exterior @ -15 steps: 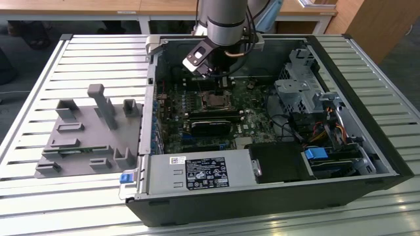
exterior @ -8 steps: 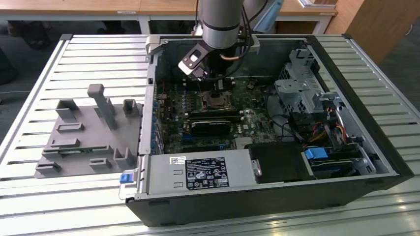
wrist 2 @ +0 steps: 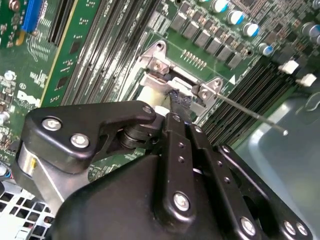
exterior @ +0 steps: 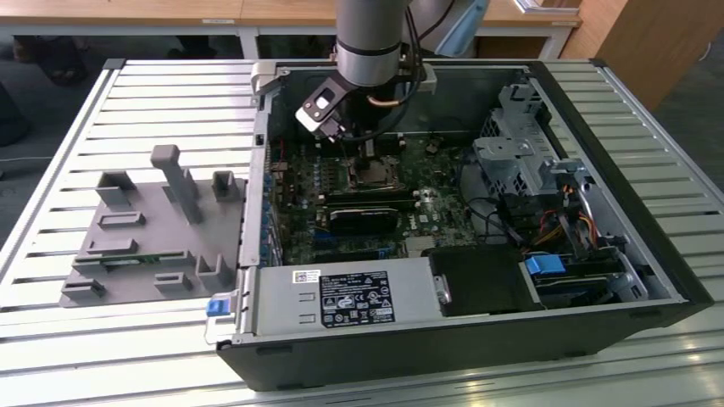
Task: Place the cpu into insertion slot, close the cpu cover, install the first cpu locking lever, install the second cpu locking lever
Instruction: 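Close the cpu cover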
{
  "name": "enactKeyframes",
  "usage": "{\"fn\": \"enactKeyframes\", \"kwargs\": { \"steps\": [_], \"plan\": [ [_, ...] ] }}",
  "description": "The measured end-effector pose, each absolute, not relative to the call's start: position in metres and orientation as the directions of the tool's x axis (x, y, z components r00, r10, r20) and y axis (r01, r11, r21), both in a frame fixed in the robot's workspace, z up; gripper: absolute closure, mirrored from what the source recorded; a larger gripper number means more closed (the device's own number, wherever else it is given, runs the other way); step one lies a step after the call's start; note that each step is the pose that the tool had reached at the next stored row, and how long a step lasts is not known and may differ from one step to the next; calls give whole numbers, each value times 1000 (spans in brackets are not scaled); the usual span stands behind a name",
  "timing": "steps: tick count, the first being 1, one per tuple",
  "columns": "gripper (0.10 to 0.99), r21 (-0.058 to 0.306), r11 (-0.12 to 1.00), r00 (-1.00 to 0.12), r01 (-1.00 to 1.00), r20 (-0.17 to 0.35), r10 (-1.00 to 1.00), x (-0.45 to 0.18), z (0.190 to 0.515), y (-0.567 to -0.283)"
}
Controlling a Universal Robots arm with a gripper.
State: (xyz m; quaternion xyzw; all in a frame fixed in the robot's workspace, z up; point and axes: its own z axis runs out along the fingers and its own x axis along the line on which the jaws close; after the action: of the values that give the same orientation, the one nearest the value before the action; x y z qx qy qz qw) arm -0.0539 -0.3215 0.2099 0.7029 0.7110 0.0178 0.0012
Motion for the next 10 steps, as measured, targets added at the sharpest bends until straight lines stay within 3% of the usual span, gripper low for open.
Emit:
{"fn": "enactKeyframes", "kwargs": {
  "steps": [10],
  "plan": [
    [980, 27, 13, -14, 1000, 23, 1000, -57, 202, -321]
  ]
}}
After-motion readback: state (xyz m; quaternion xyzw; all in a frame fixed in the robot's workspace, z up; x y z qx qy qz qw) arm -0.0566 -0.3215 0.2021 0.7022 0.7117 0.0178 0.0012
